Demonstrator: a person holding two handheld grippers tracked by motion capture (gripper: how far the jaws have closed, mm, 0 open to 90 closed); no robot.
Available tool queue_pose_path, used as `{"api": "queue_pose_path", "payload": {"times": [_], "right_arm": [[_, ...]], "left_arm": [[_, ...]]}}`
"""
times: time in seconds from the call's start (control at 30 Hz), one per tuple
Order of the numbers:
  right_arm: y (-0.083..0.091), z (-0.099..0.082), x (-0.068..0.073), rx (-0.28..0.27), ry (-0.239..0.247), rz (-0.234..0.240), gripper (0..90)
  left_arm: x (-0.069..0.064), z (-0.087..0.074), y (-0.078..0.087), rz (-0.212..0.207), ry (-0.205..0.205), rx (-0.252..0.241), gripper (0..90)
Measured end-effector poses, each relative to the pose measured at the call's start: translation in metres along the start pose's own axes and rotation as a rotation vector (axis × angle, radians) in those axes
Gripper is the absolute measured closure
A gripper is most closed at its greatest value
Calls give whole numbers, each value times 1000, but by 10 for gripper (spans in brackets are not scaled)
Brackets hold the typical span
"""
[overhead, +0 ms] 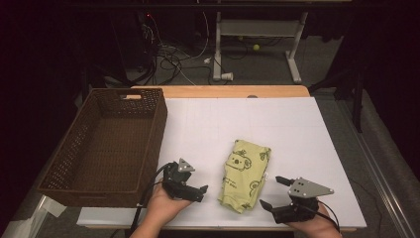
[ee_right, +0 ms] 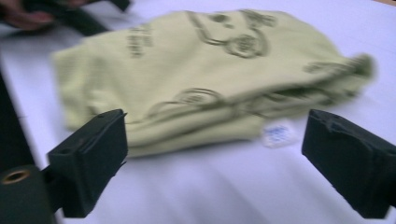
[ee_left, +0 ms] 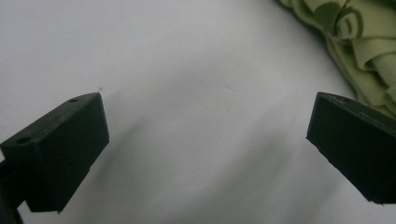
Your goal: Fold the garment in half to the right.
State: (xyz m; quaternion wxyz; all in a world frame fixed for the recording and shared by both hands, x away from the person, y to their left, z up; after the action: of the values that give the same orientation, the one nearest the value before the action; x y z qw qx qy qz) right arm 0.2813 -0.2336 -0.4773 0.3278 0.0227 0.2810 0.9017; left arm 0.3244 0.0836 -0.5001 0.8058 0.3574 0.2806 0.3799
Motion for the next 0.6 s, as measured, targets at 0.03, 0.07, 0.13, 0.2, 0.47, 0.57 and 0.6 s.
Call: {"api": "queue_pose_path", "payload": {"times": [0.03, 0.07, 0.13, 0.2, 0.47, 0.57, 0.6], "right_arm": [[0, -2, -5, 3, -11, -20, 36], [1, -3, -10, 8, -23, -39, 18], [2, -7, -19, 15, -44, -78, 7], [2, -10, -24, 23, -58, -101, 6], [4, -18, -40, 55, -101, -178, 5], [2, -19, -43, 68, -112, -182, 5], [1, -18, -45, 70, -111, -186, 5]], "left_arm": [[0, 0, -1, 6, -5, 9, 0], [0, -1, -1, 12, -9, 21, 0], [-1, -1, -2, 21, -15, 33, 0], [-1, -1, -2, 27, -23, 49, 0], [-2, -1, -3, 51, -31, 109, 0], [-2, 2, -3, 49, -31, 139, 0], [-3, 2, -3, 52, -31, 151, 0]]}}
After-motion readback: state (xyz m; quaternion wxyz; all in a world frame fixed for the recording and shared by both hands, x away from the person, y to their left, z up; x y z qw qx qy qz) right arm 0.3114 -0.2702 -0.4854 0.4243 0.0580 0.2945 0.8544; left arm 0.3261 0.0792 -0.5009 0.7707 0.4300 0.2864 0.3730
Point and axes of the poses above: each handheld gripper's, and its own axes: y roughly backward along the jaws, z roughly out of its top, x roughly to its left, the point moved 4 cm from there along -y, roughly forward along the jaws, and after that the axes turned 8 degrees about y, right-handed, at the moved point
